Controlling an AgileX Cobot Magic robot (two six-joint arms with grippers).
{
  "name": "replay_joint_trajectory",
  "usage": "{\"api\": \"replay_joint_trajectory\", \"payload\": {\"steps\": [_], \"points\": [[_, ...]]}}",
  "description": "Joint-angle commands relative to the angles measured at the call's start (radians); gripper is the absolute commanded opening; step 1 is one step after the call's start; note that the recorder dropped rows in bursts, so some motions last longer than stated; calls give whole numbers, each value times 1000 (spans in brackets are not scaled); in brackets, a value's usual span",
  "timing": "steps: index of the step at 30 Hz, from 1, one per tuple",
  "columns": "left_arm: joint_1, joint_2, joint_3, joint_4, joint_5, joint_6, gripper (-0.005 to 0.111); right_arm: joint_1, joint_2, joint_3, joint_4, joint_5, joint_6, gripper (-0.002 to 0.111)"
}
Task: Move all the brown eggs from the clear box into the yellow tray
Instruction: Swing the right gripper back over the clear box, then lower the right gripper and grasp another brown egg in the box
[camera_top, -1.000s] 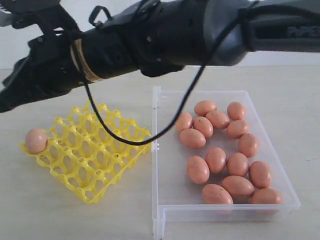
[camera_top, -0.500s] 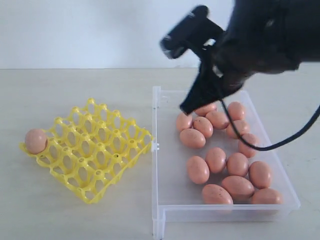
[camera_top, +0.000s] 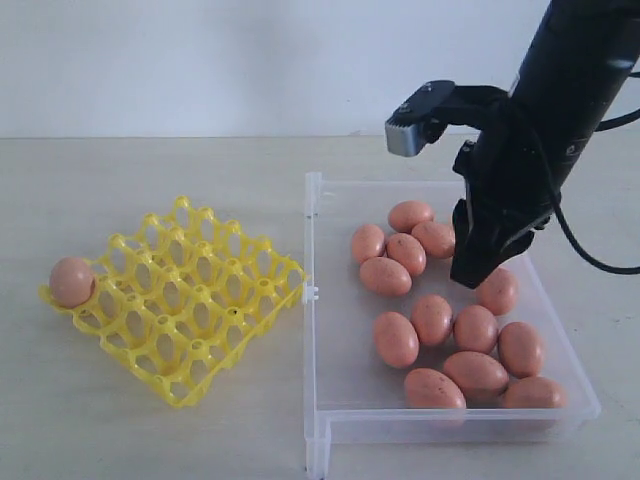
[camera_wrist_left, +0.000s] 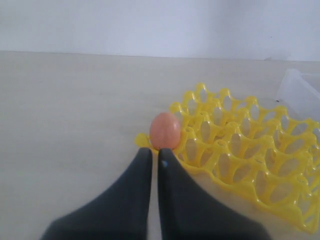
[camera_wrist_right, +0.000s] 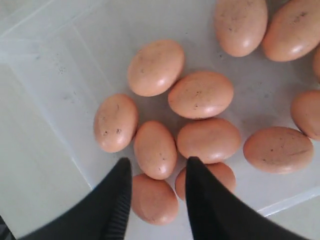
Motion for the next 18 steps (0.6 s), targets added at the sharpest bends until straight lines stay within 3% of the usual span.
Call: {"api": "replay_joint_trajectory", "payload": {"steps": [1,11,18], "points": [[-4,-3,3,-3,-2,-1,4,13,48,-2,-31,6,-51,41],[-4,-3,3,-3,-2,-1,4,13,142,10,-26,6,-83,41],[-4,-3,3,-3,-2,-1,4,12,147,126,-83,6,-196,41]]}}
